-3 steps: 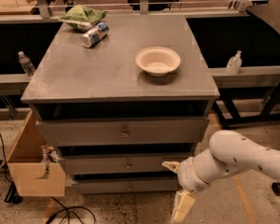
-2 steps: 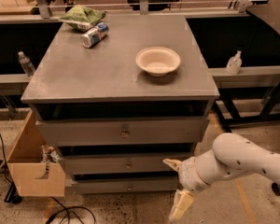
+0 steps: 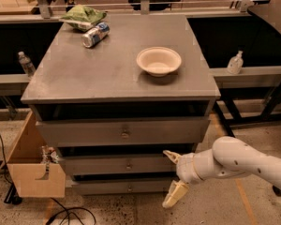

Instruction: Open middle drawer

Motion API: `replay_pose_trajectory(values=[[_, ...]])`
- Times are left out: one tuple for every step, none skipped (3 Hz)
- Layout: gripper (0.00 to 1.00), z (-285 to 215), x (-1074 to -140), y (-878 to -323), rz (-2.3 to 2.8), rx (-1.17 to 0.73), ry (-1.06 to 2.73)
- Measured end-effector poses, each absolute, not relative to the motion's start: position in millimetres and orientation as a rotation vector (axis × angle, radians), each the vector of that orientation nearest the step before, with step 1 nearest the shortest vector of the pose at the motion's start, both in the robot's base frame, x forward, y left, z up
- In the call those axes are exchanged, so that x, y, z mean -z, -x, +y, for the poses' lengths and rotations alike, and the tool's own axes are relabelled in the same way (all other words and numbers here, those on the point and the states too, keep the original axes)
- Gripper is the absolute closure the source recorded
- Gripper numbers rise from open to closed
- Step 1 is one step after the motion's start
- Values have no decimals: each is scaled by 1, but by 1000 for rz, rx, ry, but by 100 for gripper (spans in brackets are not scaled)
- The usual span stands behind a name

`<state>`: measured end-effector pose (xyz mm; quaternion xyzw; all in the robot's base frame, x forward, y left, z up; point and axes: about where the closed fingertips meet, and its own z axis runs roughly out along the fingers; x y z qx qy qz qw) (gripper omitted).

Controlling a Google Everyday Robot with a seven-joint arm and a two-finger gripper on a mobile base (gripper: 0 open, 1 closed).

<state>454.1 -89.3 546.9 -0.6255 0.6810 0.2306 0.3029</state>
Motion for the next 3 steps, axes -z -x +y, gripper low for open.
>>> replay_pose_trajectory(values=[[0,-82,-519,-480,1832,-606,1627],[0,-76,-505,-494,1841,-598,1609],[0,-69,-500,-507,1826,-573,1599]])
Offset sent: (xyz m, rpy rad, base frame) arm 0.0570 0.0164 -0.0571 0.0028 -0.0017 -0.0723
